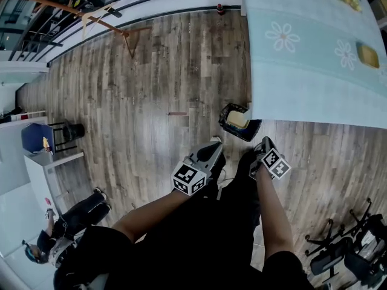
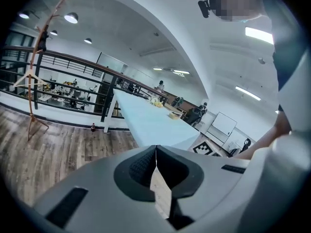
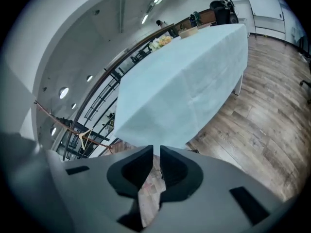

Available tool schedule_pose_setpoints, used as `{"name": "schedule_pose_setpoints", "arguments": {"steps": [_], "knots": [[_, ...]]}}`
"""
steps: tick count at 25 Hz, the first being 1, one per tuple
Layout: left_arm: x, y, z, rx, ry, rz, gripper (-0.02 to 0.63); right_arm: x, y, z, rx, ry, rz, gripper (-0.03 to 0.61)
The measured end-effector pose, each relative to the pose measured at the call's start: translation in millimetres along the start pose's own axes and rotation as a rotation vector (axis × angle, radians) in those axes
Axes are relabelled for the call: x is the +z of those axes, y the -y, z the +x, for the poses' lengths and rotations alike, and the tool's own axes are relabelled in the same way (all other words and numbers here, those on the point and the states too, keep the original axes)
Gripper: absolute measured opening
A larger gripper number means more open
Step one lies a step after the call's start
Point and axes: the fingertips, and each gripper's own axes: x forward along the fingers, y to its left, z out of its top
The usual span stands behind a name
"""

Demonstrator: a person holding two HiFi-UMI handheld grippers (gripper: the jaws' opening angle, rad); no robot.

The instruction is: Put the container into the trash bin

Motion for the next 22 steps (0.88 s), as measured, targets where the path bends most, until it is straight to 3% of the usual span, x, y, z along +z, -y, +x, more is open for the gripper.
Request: {"name": "schedule_pose_setpoints", "arguments": {"steps": [11, 16, 22], "knots": [[23, 72, 26, -0.15, -0.027, 0.08, 0.014, 70, -27, -147, 0.088, 0.175, -0.2, 0.043], [50, 141, 86, -0.249, 0.0, 0.151, 0.015, 123, -1, -220, 0.116, 0.345, -0.179, 0.037], [63, 220, 162, -0.292, 0.014, 0.173, 0.015, 181, 42, -273, 0.128, 0.443, -0.216, 0.037]]}}
